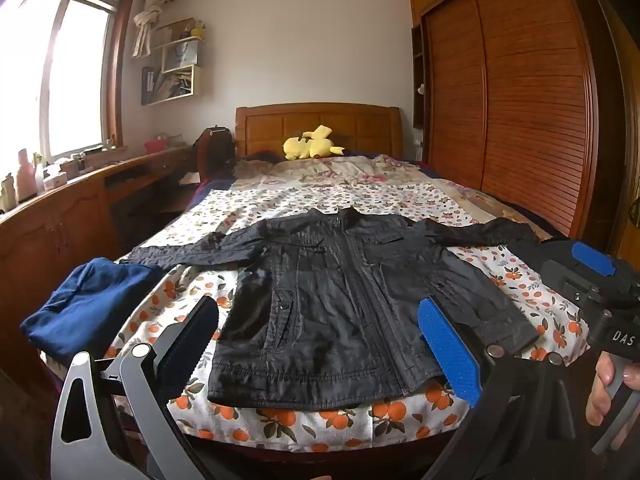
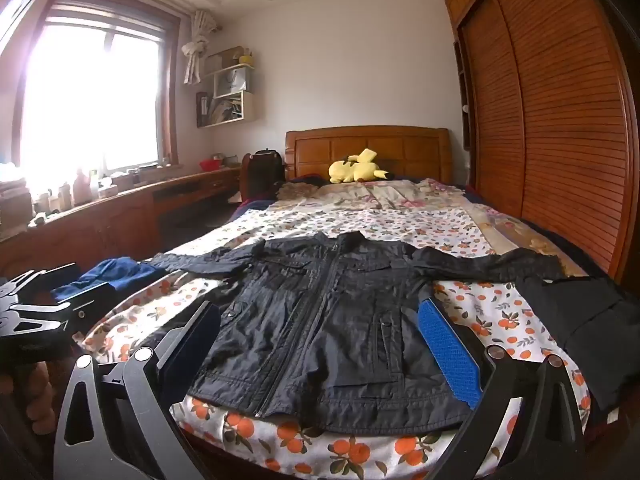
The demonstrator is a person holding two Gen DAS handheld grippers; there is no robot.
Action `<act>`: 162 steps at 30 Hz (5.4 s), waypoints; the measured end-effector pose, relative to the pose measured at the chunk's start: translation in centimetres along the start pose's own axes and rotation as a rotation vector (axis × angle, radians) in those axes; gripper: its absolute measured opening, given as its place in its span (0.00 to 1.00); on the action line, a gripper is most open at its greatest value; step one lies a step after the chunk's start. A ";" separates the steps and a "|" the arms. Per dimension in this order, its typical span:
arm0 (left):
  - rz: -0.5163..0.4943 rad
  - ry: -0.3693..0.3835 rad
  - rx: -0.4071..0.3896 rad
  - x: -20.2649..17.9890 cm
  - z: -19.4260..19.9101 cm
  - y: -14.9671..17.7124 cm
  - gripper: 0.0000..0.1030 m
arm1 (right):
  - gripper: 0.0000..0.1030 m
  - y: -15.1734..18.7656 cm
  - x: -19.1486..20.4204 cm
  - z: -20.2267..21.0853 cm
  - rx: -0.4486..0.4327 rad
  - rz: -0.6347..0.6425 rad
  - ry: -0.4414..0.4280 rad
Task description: Fold large clothes
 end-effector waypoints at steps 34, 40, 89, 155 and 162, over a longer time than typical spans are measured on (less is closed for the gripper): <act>0.000 0.005 -0.028 -0.7 1.1 -0.7 0.98 | 0.93 0.0 0.0 0.1 -0.002 0.004 0.003; 0.000 0.004 -0.026 -0.8 0.9 -0.6 0.98 | 0.93 0.0 0.0 0.1 -0.001 0.004 0.003; 0.000 0.005 -0.032 -0.7 0.6 -0.5 0.98 | 0.93 0.1 0.0 0.2 -0.003 0.002 -0.001; 0.116 -0.151 0.181 14.7 -23.6 -1.9 0.98 | 0.93 -1.1 4.7 -28.4 0.104 0.120 -0.291; 0.131 -0.185 0.186 17.0 -26.9 -3.4 0.98 | 0.93 -1.2 5.1 -31.2 0.135 0.105 -0.318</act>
Point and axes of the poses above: each gripper's, at about its wrist camera, not at the fingertips, and z roughly against the way its jaws point, x to its left, y to its underside, the point moved 4 cm from there along -z, roughly the way its jaws point, and after that the axes turned 11 degrees about z, right-handed, at the moved point
